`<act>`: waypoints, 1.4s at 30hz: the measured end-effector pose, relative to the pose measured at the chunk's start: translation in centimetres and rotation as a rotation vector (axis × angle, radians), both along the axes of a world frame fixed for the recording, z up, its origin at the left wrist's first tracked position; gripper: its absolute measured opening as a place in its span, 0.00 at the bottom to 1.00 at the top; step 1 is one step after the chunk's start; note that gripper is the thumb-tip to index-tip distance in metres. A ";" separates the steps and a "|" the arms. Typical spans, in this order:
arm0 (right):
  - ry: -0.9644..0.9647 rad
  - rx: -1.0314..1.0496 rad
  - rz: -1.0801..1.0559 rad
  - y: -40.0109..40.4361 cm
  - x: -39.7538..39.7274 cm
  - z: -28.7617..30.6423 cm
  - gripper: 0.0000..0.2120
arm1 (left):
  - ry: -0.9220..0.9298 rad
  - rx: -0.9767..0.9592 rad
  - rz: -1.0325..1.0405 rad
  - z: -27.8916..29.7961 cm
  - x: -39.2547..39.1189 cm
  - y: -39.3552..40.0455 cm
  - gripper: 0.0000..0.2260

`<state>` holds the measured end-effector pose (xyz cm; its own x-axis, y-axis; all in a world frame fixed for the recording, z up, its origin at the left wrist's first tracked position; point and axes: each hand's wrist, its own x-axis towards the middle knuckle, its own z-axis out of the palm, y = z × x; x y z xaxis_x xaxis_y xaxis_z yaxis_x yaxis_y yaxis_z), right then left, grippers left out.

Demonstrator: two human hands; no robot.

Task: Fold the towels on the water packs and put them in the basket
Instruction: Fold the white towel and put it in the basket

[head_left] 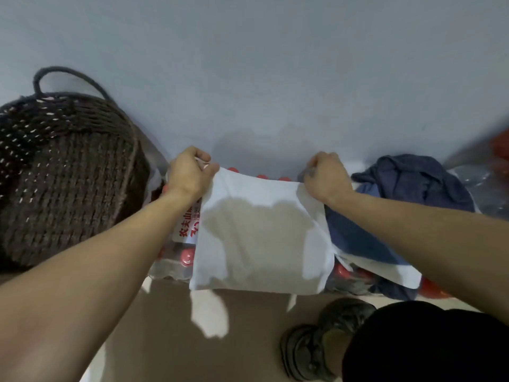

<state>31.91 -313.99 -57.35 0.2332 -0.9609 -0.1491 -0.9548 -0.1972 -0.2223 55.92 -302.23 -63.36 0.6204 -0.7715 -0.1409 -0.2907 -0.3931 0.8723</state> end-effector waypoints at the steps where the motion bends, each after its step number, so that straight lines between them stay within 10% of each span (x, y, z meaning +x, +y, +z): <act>1: -0.086 -0.024 0.088 0.6 1.4 -0.3 0.11 | 0.040 -0.027 -0.004 0.0 -0.2 -0.2 0.09; 5: -0.324 0.271 0.450 3.8 7.8 -1.4 0.20 | 0.260 -0.142 -0.051 0.4 -1.6 0.1 0.11; 11: -0.337 0.369 0.483 3.0 11.6 -2.3 0.07 | 0.549 -0.188 0.145 1.4 -2.0 2.1 0.13; 29: -0.303 0.258 0.421 3.5 17.0 -2.8 0.07 | 0.367 0.284 -0.440 -0.9 -2.3 19.5 0.14; 39: -0.307 0.141 0.241 6.8 18.0 -5.3 0.08 | 0.576 0.474 -0.289 -1.0 -1.9 23.5 0.10; 42: -0.579 0.104 0.123 6.8 17.2 -3.7 0.14 | 0.251 0.618 -0.548 0.5 -0.5 21.7 0.11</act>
<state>49.12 -307.16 -61.03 0.4127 -0.9091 -0.0562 -0.6441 -0.2477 -0.7237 55.42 -280.51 -62.81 0.0778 -0.6926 -0.7171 -0.4055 -0.6791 0.6119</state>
